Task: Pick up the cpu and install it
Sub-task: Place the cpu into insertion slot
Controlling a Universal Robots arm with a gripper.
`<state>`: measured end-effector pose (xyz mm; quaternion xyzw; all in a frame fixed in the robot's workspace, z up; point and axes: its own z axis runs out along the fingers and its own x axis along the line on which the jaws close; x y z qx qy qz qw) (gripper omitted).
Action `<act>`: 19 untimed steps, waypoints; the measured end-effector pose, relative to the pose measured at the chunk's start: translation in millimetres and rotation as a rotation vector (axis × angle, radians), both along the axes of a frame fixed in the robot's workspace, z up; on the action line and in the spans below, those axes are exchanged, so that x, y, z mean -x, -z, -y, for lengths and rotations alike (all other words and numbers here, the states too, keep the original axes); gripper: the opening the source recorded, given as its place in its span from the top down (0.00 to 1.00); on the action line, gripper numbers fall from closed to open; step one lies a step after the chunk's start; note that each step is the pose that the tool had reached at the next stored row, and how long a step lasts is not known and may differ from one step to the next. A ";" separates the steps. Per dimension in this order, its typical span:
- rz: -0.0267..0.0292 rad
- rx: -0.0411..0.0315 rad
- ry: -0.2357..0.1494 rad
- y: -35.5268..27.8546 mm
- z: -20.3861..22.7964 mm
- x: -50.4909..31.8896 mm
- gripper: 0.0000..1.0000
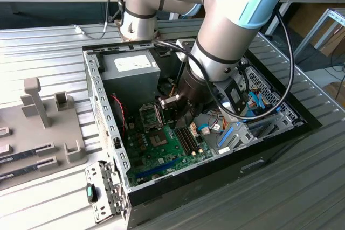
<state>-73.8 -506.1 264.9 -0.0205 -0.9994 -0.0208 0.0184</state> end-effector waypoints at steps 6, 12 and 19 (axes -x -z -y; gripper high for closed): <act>0.0000 0.0000 0.000 3.7 0.0 0.0 0.53; 0.0000 -0.0001 0.000 7.0 0.0 0.0 0.53; 0.0000 -0.0001 0.000 16.9 0.0 0.0 0.53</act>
